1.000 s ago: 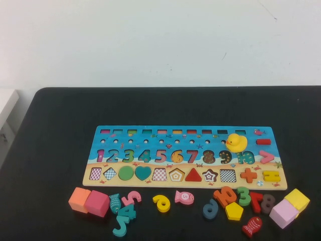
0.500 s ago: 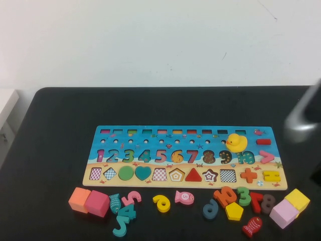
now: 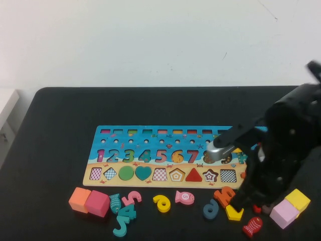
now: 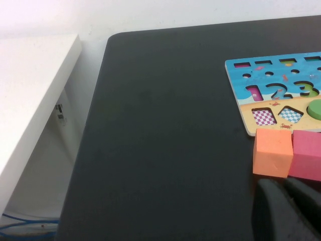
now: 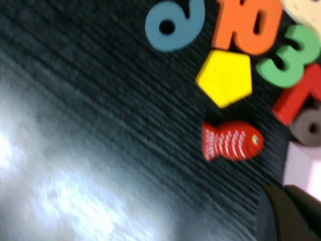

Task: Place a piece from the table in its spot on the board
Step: Pick up the "Pentagon"

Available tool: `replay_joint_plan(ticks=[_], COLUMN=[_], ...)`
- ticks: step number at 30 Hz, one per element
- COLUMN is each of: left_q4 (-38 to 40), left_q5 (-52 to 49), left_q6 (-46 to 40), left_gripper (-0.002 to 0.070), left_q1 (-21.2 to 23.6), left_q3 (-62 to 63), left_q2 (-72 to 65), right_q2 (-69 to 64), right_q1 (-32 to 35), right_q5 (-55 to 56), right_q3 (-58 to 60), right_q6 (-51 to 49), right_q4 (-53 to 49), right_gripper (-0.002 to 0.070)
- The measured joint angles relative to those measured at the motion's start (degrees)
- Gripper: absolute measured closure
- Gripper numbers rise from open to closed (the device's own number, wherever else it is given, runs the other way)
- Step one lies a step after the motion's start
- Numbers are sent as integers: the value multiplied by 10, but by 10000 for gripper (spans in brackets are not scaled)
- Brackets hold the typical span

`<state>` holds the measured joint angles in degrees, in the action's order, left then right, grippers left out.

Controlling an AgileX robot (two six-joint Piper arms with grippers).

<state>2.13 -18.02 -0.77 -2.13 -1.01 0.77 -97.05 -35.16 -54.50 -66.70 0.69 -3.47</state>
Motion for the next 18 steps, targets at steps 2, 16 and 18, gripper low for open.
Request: replay_joint_plan(ticks=[2,16,18], left_q4=[0,0,0], left_q5=[0,0,0], left_q6=[0,0,0], left_gripper=[677,677,677], left_q1=[0,0,0], left_q3=[0,0,0], left_q2=[0,0,0], right_q2=[-19,-128,-136], right_q1=[0,0,0], right_q5=[18,114,124], right_q3=[-1,-5,-5], right_q6=[-21,-93,-100], right_q4=[0,67,67], right_gripper=[622,124,118])
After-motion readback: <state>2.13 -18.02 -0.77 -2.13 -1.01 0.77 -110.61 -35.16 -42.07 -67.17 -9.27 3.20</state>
